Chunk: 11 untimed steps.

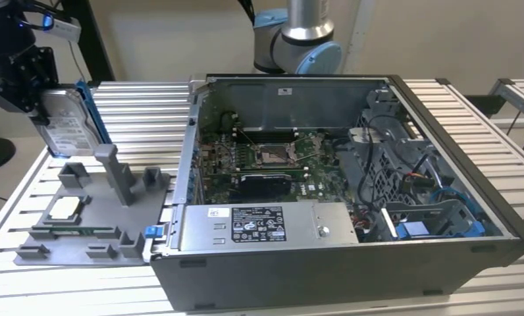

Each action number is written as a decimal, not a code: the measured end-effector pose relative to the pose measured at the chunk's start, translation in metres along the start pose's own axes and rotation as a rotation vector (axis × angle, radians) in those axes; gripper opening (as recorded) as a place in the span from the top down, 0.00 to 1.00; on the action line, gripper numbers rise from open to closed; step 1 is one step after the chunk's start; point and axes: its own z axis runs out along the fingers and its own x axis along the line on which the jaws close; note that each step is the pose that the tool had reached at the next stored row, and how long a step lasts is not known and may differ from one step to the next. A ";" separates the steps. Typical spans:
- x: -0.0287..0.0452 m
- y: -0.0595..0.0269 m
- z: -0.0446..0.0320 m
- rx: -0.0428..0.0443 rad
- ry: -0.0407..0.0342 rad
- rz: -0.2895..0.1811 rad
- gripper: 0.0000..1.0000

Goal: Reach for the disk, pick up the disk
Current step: 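Pick up the disk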

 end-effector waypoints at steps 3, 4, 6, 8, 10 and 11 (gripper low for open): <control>0.0000 0.0000 -0.0020 -0.0001 0.0001 0.000 1.00; 0.0000 0.0000 -0.0026 -0.0001 0.0000 0.000 1.00; -0.0001 0.0001 -0.0040 -0.0001 0.0001 0.000 1.00; -0.0001 0.0001 -0.0052 0.0000 0.0000 0.000 1.00; -0.0001 0.0001 -0.0064 -0.0001 0.0000 0.000 1.00; -0.0001 0.0001 -0.0069 0.0000 0.0000 0.000 1.00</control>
